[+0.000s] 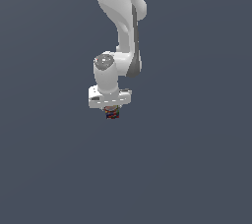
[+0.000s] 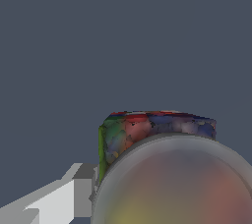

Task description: Pick up the object and move it to a goal position.

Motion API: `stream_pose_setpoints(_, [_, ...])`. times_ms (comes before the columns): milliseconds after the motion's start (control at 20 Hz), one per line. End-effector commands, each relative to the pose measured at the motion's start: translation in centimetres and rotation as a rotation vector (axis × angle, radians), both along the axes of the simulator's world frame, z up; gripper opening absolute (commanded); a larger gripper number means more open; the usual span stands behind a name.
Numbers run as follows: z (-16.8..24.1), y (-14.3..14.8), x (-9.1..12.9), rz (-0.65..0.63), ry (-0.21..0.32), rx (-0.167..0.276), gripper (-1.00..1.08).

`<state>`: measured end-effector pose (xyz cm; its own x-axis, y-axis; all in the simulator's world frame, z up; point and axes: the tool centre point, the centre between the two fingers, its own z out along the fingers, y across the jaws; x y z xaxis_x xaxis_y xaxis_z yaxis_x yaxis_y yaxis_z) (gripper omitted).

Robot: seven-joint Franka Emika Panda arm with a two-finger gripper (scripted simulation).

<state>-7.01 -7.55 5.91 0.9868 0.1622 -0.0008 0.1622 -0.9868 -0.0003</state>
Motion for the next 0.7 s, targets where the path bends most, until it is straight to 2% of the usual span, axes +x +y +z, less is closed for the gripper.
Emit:
stream_pose_setpoints(0, [0.2,-0.1,0.1,0.000,-0.001,0.000,-1.00])
stream_pose_setpoints(300, [2.0,-1.0,0.8,0.000,-0.001,0.000,-1.00])
stream_pose_setpoints(650, [6.2,-3.0,2.5,0.000,-0.001,0.000,-1.00])
